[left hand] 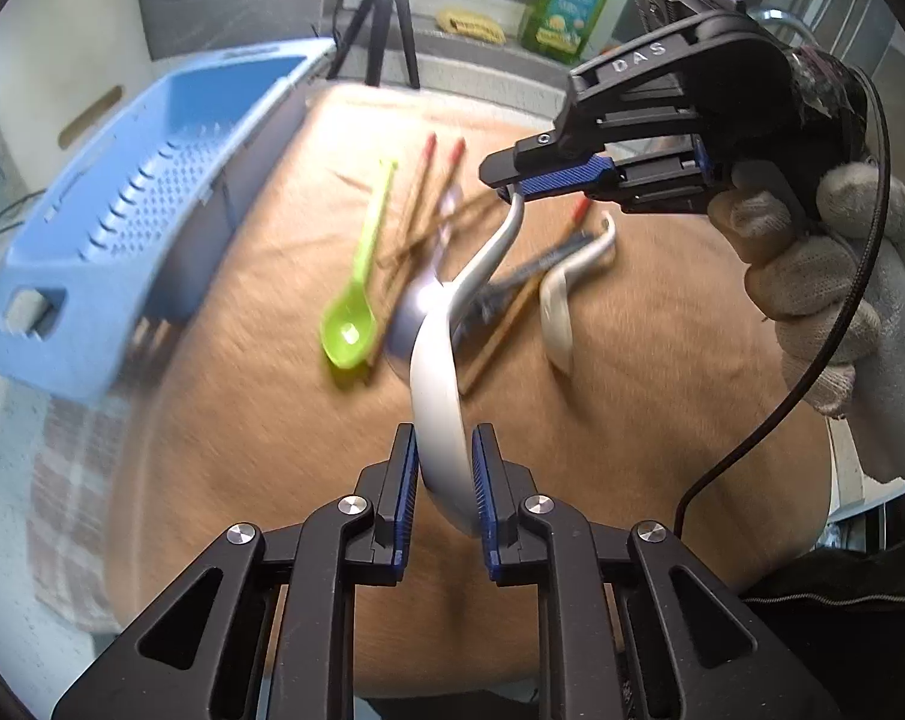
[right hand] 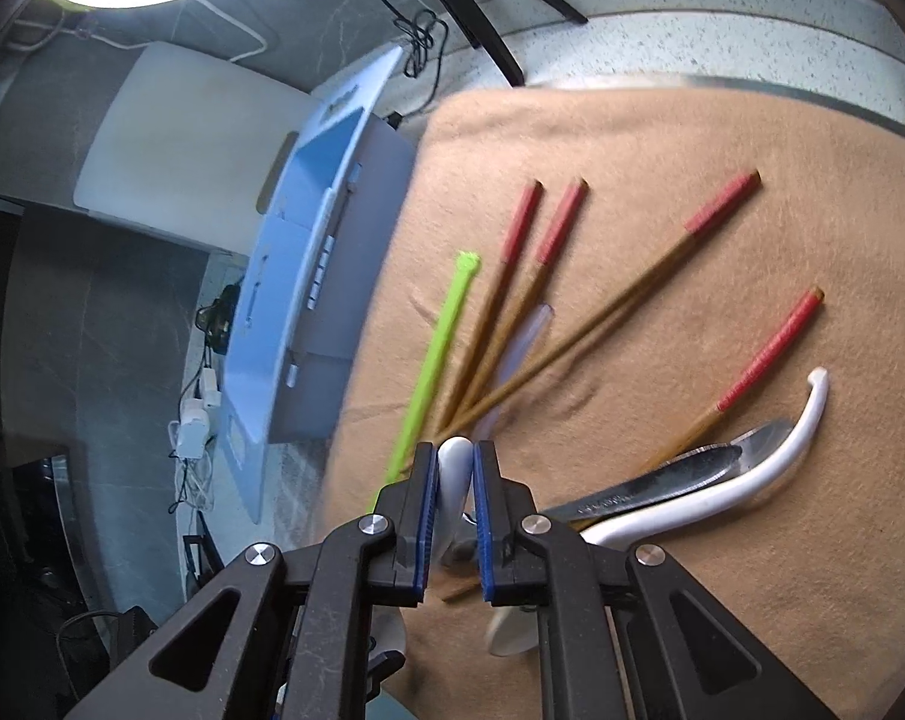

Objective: Organize utensils
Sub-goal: 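Lift the white spoon and carry it over the blue basket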

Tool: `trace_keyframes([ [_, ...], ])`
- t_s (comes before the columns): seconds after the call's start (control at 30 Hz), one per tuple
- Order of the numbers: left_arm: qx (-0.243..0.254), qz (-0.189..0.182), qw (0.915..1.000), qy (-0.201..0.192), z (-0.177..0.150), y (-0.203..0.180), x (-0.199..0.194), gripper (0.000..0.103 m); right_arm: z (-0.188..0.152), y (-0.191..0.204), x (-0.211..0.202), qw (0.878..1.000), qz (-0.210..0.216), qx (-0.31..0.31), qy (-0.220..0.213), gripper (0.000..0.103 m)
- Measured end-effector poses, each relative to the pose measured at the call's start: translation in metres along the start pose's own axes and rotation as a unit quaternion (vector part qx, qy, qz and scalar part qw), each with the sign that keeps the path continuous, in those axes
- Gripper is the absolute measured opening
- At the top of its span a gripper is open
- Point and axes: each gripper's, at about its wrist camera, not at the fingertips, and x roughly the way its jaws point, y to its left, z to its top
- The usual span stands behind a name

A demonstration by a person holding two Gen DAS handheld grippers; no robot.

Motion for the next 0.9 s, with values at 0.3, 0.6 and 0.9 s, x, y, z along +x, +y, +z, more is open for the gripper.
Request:
trace_keyframes([
  [0.3,0.018,0.026,0.9987,-0.039,0.041,0.045,-0.024,0.014,0.038,0.057,-0.002,0.998,0.036,-0.021,-0.040,0.011],
  [0.6,0.018,0.060,0.9972,-0.041,0.078,0.113,-0.016,0.014,0.088,0.106,0.049,0.998,0.043,-0.034,-0.041,0.011],
  [0.9,-0.003,0.066,0.9978,-0.003,0.086,0.158,0.009,0.014,0.120,0.115,0.109,0.999,0.018,-0.040,-0.004,0.011],
])
